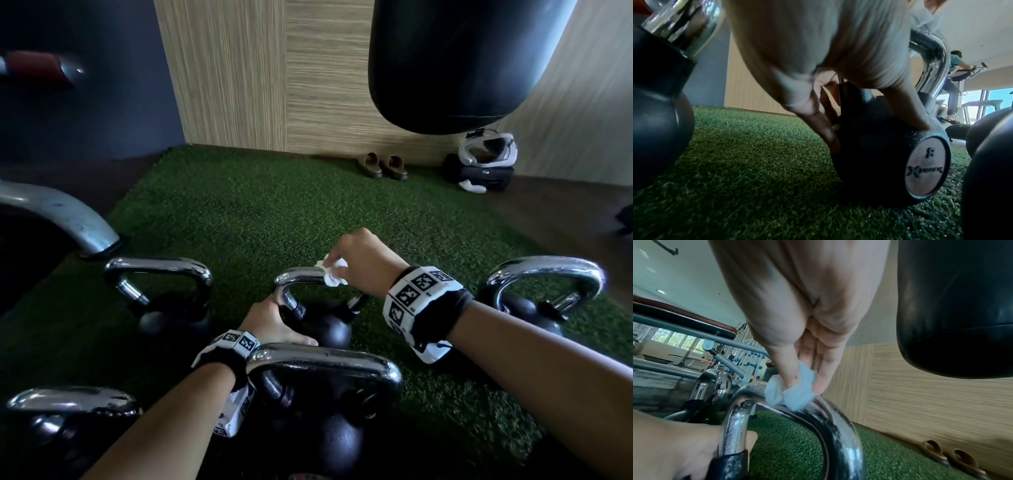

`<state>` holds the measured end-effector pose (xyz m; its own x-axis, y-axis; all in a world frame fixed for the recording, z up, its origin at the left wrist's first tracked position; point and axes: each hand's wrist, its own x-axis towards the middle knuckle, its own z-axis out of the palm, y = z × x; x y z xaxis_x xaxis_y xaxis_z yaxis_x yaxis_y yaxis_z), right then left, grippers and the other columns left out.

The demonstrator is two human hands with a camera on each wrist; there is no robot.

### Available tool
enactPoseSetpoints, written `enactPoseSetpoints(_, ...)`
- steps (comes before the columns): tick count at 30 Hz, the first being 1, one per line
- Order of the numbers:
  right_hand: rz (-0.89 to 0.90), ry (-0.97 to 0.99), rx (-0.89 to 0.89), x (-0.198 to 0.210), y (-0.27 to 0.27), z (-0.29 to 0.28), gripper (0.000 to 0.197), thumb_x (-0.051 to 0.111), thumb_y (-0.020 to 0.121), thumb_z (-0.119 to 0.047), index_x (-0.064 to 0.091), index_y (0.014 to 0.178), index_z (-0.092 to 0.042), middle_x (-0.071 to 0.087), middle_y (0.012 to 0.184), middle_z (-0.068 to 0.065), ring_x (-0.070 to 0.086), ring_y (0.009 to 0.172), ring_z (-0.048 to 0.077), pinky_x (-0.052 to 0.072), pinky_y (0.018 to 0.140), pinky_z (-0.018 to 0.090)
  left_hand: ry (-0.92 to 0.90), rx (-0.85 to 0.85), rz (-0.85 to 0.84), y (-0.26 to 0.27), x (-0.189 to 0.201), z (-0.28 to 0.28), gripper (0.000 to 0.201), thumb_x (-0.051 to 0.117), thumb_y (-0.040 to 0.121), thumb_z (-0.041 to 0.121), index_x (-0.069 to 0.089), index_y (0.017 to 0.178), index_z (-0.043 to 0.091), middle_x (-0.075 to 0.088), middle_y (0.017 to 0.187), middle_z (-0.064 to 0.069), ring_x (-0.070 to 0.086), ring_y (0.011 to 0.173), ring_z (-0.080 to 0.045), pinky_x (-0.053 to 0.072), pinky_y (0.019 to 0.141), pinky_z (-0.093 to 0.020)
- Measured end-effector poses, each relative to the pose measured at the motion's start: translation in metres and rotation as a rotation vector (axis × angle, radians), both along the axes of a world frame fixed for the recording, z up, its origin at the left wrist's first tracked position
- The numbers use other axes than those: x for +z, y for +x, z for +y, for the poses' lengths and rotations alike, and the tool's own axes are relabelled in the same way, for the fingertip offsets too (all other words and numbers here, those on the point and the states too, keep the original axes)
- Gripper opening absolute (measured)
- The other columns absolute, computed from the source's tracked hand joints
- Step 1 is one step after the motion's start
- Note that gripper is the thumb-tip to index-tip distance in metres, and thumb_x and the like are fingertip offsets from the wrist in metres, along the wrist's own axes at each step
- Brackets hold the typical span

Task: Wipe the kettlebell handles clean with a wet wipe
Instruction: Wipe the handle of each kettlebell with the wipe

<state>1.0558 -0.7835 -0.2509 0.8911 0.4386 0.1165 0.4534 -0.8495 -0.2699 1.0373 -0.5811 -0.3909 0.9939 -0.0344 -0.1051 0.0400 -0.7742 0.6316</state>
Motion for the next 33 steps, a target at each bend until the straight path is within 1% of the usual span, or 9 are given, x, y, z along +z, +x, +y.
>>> enactPoseSetpoints(5, -0.015, 0.028, -0.082, 0.001, -0.003, -0.023, 0.018, 0.074, 0.09, -0.012, 0.079, 0.107, -0.017, 0.075, 0.114, 0.006, 0.067, 0.092, 0.014, 0.044, 0.071, 0.012, -0.008, -0.031, 0.007, -0.001, 0.001, 0.001, 0.083, 0.096, 0.053, 0.06, 0.044, 0.115, 0.042, 0.059, 0.107, 0.017, 0.057, 0.102, -0.006, 0.041, 0.092, -0.017)
enactPoseSetpoints(10, -0.033, 0.116, -0.094, -0.011, 0.002, -0.018, 0.017, 0.069, 0.094, -0.01, 0.079, 0.106, -0.016, 0.075, 0.116, 0.004, 0.07, 0.107, 0.017, 0.053, 0.092, 0.022, 0.007, -0.034, -0.004, -0.001, 0.001, 0.001, 0.096, 0.096, 0.055, 0.06, 0.046, 0.133, 0.033, 0.059, 0.112, 0.012, 0.06, 0.108, -0.011, 0.042, 0.093, -0.017)
enactPoseSetpoints(12, -0.042, 0.188, -0.156, -0.017, 0.003, -0.028, 0.015, 0.071, 0.092, -0.01, 0.08, 0.101, -0.016, 0.077, 0.107, 0.0, 0.069, 0.096, 0.01, 0.05, 0.081, 0.01, 0.022, -0.04, -0.003, -0.002, 0.0, 0.001, 0.099, 0.095, 0.055, 0.061, 0.045, 0.136, 0.033, 0.06, 0.113, 0.013, 0.062, 0.111, -0.013, 0.044, 0.094, -0.018)
enactPoseSetpoints(14, -0.055, 0.248, -0.228, -0.028, 0.005, -0.044, 0.011, 0.075, 0.089, -0.012, 0.082, 0.096, -0.017, 0.075, 0.089, -0.007, 0.062, 0.078, -0.001, 0.039, 0.062, -0.001, 0.022, -0.036, 0.014, -0.002, -0.002, 0.003, 0.099, 0.094, 0.055, 0.063, 0.044, 0.136, 0.034, 0.061, 0.115, 0.011, 0.063, 0.113, -0.016, 0.046, 0.095, -0.021)
enactPoseSetpoints(17, -0.013, 0.405, -0.321, -0.043, 0.004, -0.063, 0.01, 0.082, 0.085, -0.018, 0.082, 0.094, -0.02, 0.071, 0.076, -0.009, 0.053, 0.061, -0.004, 0.039, 0.05, 0.006, 0.009, -0.024, 0.043, -0.001, 0.001, 0.004, 0.098, 0.094, 0.057, 0.061, 0.044, 0.138, 0.034, 0.06, 0.114, 0.008, 0.063, 0.116, -0.019, 0.048, 0.096, -0.024)
enactPoseSetpoints(23, 0.106, 0.736, -0.436, -0.073, 0.01, -0.068, 0.013, 0.085, 0.082, -0.014, 0.082, 0.085, -0.027, 0.078, 0.081, -0.004, 0.072, 0.073, 0.013, 0.06, 0.065, 0.027, -0.032, -0.012, 0.064, -0.004, -0.002, 0.003, 0.102, 0.094, 0.06, 0.059, 0.043, 0.143, 0.032, 0.06, 0.12, 0.007, 0.061, 0.12, -0.02, 0.043, 0.096, -0.021)
enactPoseSetpoints(25, 0.304, 0.921, -0.506, -0.087, 0.015, -0.071, 0.018, 0.081, 0.082, -0.001, 0.081, 0.08, -0.019, 0.079, 0.082, 0.007, 0.074, 0.075, 0.021, 0.063, 0.066, 0.03, -0.06, 0.0, 0.073, -0.003, -0.004, 0.005, 0.1, 0.093, 0.057, 0.062, 0.046, 0.14, 0.035, 0.063, 0.12, 0.006, 0.063, 0.113, -0.019, 0.045, 0.093, -0.023)
enactPoseSetpoints(27, 0.478, 1.072, -0.556, -0.097, 0.014, -0.071, 0.022, 0.071, 0.082, 0.016, 0.077, 0.088, -0.005, 0.076, 0.081, 0.013, 0.072, 0.073, 0.023, 0.063, 0.06, 0.027, -0.074, 0.005, 0.087, -0.002, -0.005, 0.006, 0.101, 0.092, 0.052, 0.066, 0.047, 0.138, 0.04, 0.065, 0.122, 0.003, 0.063, 0.11, -0.019, 0.047, 0.093, -0.026)
enactPoseSetpoints(33, 0.6, 1.246, -0.593, -0.114, 0.021, -0.069, 0.027, 0.063, 0.082, 0.024, 0.073, 0.095, 0.002, 0.076, 0.086, 0.016, 0.074, 0.074, 0.024, 0.065, 0.065, 0.031, -0.098, 0.004, 0.088, -0.005, -0.005, 0.006, 0.099, 0.092, 0.054, 0.066, 0.047, 0.138, 0.04, 0.065, 0.121, 0.005, 0.061, 0.107, -0.017, 0.044, 0.093, -0.025)
